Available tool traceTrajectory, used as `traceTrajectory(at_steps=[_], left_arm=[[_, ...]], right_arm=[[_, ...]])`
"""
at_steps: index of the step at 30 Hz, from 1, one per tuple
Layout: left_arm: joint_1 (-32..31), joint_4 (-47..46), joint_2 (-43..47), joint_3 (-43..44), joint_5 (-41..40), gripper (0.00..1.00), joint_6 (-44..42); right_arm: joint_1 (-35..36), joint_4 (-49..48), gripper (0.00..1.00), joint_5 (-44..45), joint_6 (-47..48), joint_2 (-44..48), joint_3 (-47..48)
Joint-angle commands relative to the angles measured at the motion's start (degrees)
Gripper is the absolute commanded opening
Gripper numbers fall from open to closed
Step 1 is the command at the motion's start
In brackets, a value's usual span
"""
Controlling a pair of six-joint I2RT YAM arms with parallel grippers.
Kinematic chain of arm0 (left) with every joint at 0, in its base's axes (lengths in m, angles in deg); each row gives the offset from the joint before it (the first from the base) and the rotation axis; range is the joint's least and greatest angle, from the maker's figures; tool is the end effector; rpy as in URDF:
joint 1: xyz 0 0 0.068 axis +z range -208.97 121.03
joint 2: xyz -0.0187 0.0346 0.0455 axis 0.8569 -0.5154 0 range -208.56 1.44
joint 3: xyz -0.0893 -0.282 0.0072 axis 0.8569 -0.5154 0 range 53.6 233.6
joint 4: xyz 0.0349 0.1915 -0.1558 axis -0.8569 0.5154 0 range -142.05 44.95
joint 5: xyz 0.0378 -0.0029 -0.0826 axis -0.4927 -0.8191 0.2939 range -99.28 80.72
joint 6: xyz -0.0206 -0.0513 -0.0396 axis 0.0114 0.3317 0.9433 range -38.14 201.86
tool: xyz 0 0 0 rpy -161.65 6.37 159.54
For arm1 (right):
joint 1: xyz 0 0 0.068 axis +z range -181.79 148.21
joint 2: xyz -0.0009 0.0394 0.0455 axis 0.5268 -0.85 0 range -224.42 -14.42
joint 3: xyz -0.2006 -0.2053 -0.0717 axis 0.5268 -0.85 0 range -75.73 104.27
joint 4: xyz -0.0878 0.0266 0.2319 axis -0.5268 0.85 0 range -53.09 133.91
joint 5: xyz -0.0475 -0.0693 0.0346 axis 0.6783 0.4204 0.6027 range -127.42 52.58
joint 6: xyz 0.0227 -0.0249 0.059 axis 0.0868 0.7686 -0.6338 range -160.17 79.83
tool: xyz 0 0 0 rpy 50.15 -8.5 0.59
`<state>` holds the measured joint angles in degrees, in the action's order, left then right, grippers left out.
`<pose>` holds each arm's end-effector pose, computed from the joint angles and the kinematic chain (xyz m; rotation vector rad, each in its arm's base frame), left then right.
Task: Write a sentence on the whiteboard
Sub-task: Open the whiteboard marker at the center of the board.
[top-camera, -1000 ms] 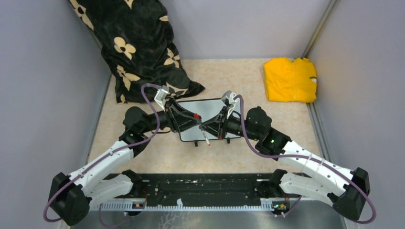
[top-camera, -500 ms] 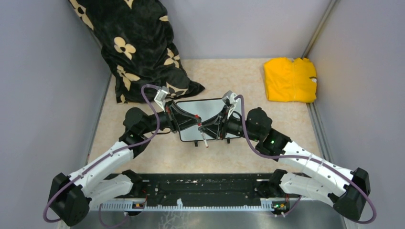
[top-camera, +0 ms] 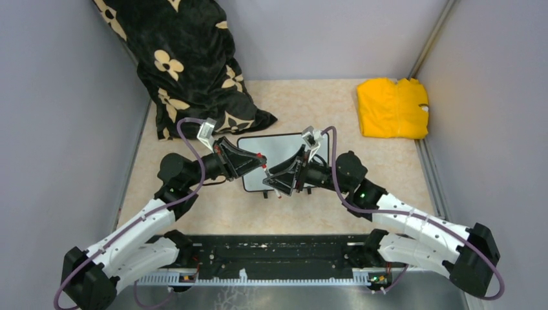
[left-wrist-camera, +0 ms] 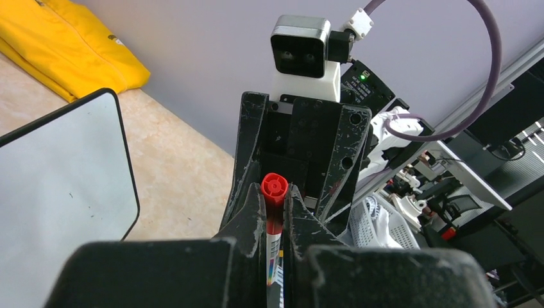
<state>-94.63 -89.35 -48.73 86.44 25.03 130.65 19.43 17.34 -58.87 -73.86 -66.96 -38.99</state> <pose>0.1339 -0.1340 0.3633 0.4352 1.4051 -1.5988 0.1152 0.1755 0.3446 -0.5867 1.5946 1.4334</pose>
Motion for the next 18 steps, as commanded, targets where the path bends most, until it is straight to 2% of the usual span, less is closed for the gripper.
traceTrajectory(at_steps=[1, 4, 6, 12, 14, 15, 18], left_arm=[[-0.3, -1.9, 0.7, -0.5, -0.1, 0.0, 1.4], [-0.3, -1.9, 0.9, -0.7, -0.1, 0.0, 1.4], [-0.4, -2.0, 1.1, -0.8, 0.0, 0.0, 1.4], [-0.3, -2.4, 1.6, -1.0, 0.6, 0.0, 0.8], [-0.3, -2.3, 2.1, -1.1, 0.1, 0.0, 0.3], [-0.3, -2.3, 2.4, -1.2, -0.2, 0.0, 0.0], [-0.2, -1.4, 3.6, -1.6, -1.7, 0.0, -0.3]], right_arm=[[0.3, -8.8, 0.55, -2.8, -3.9, -1.3, 0.8], [0.3, -9.5, 0.54, -3.0, -4.9, -2.1, 1.3], [0.3, -9.6, 0.49, -3.0, -5.2, -2.4, 1.6], [0.3, -9.5, 0.21, -3.9, -5.4, -2.7, 1.6], [0.3, -8.9, 0.1, -4.3, -5.1, -2.5, 1.6], [0.3, -8.3, 0.0, -4.5, -4.9, -2.3, 1.5], [0.3, -6.4, 0.0, -5.1, -4.2, -1.4, 1.0]])
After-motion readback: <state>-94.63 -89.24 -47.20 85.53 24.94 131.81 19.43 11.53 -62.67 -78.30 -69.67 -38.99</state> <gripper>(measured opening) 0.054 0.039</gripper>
